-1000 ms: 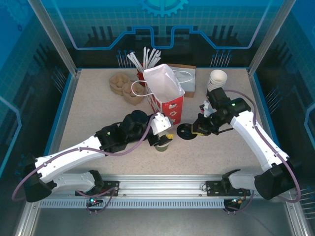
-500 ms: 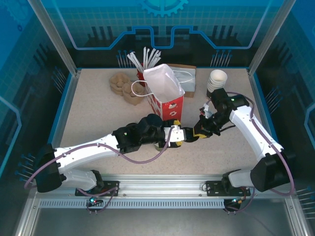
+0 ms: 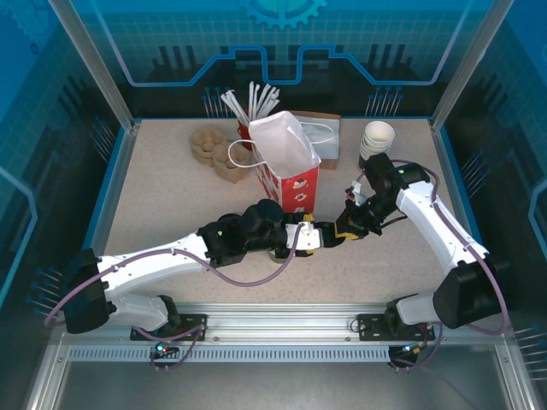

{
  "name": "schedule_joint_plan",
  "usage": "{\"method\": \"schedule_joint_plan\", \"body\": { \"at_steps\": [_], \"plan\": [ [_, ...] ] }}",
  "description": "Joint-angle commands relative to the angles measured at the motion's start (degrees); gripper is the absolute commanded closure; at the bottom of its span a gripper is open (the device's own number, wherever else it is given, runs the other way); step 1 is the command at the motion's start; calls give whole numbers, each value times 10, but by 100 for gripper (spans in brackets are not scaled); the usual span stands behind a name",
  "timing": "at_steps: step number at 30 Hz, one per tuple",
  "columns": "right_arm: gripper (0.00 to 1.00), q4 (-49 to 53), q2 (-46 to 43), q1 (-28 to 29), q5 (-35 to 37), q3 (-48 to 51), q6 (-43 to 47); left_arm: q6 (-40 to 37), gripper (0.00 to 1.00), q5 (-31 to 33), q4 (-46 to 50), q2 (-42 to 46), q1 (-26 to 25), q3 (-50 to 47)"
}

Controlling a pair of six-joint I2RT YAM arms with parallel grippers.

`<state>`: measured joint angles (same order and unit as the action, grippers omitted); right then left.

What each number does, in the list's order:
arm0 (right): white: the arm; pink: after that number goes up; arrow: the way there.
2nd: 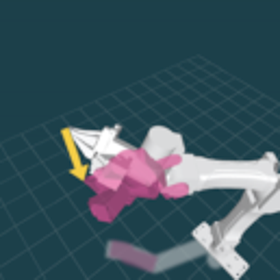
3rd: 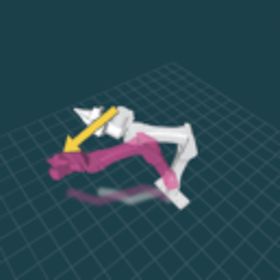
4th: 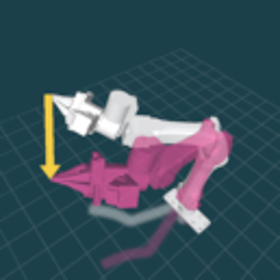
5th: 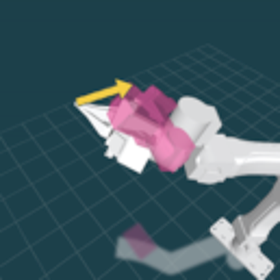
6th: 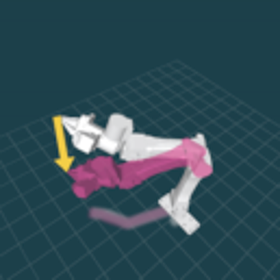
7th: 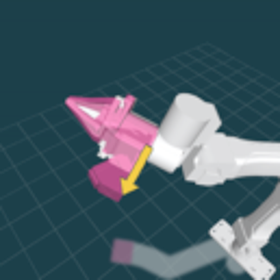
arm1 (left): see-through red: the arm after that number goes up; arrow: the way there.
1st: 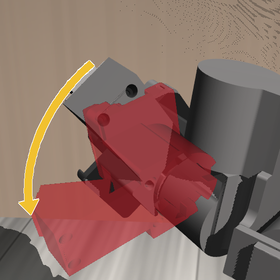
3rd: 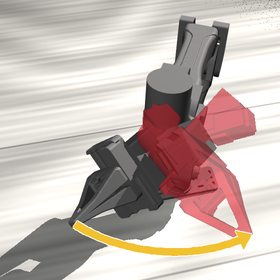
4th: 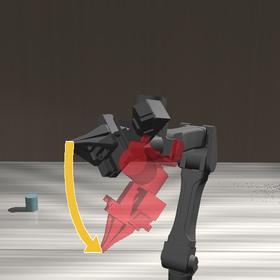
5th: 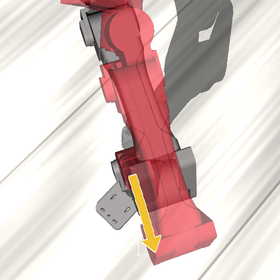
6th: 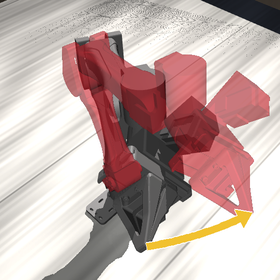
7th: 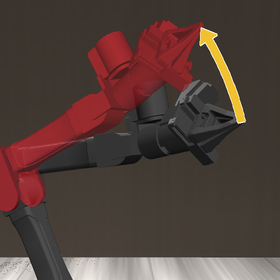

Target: Pack the takeout coffee

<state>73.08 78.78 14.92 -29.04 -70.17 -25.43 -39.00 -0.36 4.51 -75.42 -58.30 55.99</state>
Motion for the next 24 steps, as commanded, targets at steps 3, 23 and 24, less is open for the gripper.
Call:
{"method": "schedule_joint_plan", "body": {
  "at_steps": [3, 23, 24],
  "plan": [
    [100, 21, 0, -6, -13, -3, 11, -10, 45, -15, 11, -3, -3, -5],
    [100, 33, -3, 1, -10, -2, 15, -24, 71, 13, 32, -35, -3, 39],
    [100, 33, -3, 3, -10, -2, 14, -26, 73, 15, 34, -36, -4, 41]
  ]
}}
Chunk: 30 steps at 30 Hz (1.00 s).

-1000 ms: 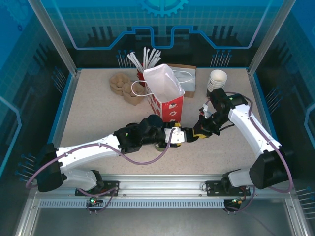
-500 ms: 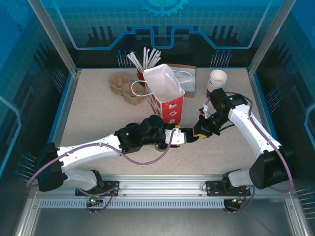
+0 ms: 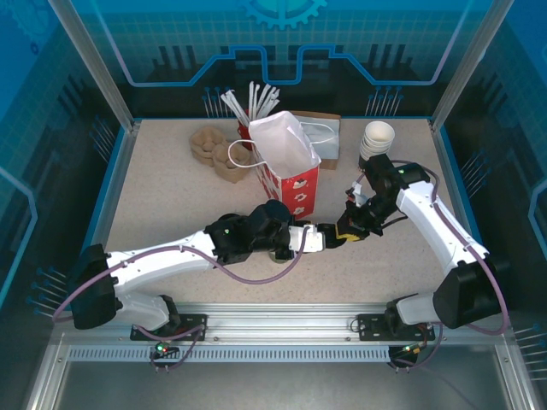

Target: Pack the takeout coffee

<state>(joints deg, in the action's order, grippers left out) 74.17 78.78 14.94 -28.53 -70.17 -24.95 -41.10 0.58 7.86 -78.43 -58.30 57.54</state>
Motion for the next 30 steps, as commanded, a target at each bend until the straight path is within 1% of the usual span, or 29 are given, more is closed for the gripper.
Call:
{"method": "schedule_joint_plan", "body": {
  "at_steps": [1, 6, 8, 11, 15, 17, 21, 23, 24, 27, 30],
  "plan": [
    [100, 22, -4, 3, -14, -2, 10, -6, 73, 7, 3, -7, -5, 27],
    [100, 23, -6, 7, -16, -4, 7, -29, 72, 24, 11, -12, -17, 27],
    [100, 24, -7, 8, -19, -4, 7, -41, 72, 42, 16, -17, -23, 29],
    [100, 24, -7, 11, -22, -5, 7, -47, 74, 50, 19, -17, -25, 30],
    [100, 23, -10, 13, -22, -7, 2, -44, 81, 54, 19, -15, -27, 32],
    [100, 21, -13, 12, -22, -9, -1, -38, 83, 51, 14, -9, -27, 28],
    [91, 10, -24, 10, -16, -12, -11, -24, 86, 41, -3, 10, -27, 9],
    [82, 2, -32, 5, -12, -13, -18, -12, 87, 38, -6, 18, -26, 1],
    [80, -1, -36, 4, -13, -13, -21, -7, 87, 37, -4, 21, -26, 0],
    [67, -14, -49, -2, -11, -19, -30, 12, 88, 36, 4, 28, -26, -4],
    [61, -16, -59, -9, 2, -32, -33, 33, 88, 35, 9, 37, -24, -8]
  ]
}}
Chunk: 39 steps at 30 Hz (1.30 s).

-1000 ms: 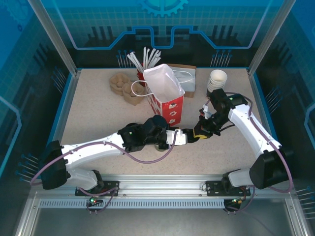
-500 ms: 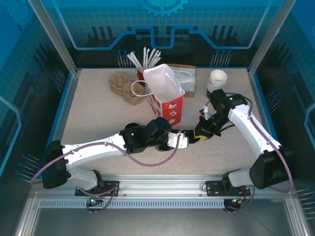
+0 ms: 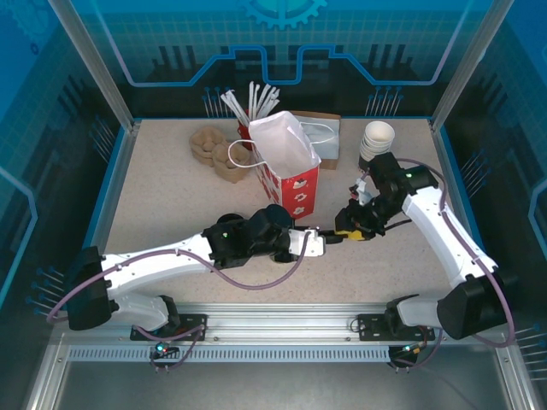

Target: Pack the takeout coffee

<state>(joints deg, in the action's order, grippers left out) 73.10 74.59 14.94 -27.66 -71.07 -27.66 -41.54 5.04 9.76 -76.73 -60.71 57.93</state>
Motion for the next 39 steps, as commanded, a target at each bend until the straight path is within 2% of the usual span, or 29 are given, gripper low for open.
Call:
{"method": "schedule_joint_plan", "body": {
  "at_steps": [1, 6, 14, 21, 27, 33, 39],
  "plan": [
    [60, -4, -21, -12, -4, -27, -6, 47, 88, -11, -9, 22, 2, -13],
    [56, -12, -41, -30, 8, -38, -10, 99, 87, -22, 2, 43, 17, -20],
    [56, -56, -71, -38, -3, -24, -19, 221, 88, -55, 39, 84, 59, -28],
    [57, -144, -106, -36, -45, 29, -35, 352, 88, -164, 119, 97, 115, -23],
    [60, -207, -104, -12, -77, 71, -56, 450, 88, -230, 126, 127, 160, -44],
    [61, -254, -95, 33, -70, 97, -83, 507, 87, -305, 152, 130, 203, -51],
    [61, -278, -81, 60, -72, 116, -103, 551, 86, -353, 149, 126, 240, -75]
  ]
}}
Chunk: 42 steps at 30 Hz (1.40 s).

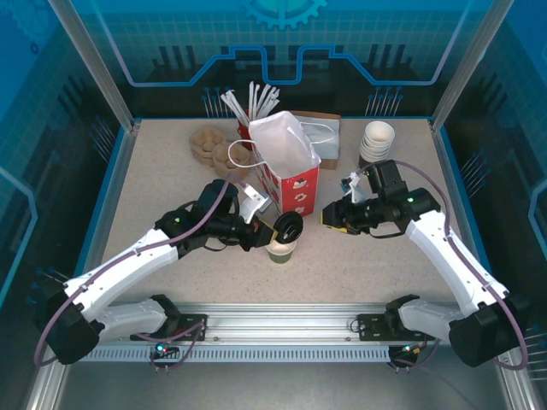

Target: Pack the takeout coffee

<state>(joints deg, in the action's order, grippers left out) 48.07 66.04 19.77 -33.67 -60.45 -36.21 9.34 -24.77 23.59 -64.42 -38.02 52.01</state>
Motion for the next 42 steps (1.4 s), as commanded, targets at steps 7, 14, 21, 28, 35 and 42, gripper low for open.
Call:
{"method": "schedule_joint_plan", "body": {
  "at_steps": [7, 14, 21, 28, 35, 42],
  "plan": [
    [61, -97, 7, 22, -37, 55, -53, 113, 86, -121, -31, -16, 54, -47],
    [61, -123, 36, 36, -40, 65, -63, 150, 86, -143, -43, -43, 70, -57],
    [62, -158, 68, 54, -35, 73, -71, 167, 85, -172, -52, -56, 99, -78],
    [62, -176, 99, 76, -25, 65, -76, 173, 81, -194, -70, -69, 113, -86],
    [61, -189, 106, 86, -17, 67, -76, 169, 76, -193, -65, -84, 120, -88],
    [59, -194, 107, 90, -3, 73, -78, 160, 72, -193, -58, -99, 123, -87]
  ]
}}
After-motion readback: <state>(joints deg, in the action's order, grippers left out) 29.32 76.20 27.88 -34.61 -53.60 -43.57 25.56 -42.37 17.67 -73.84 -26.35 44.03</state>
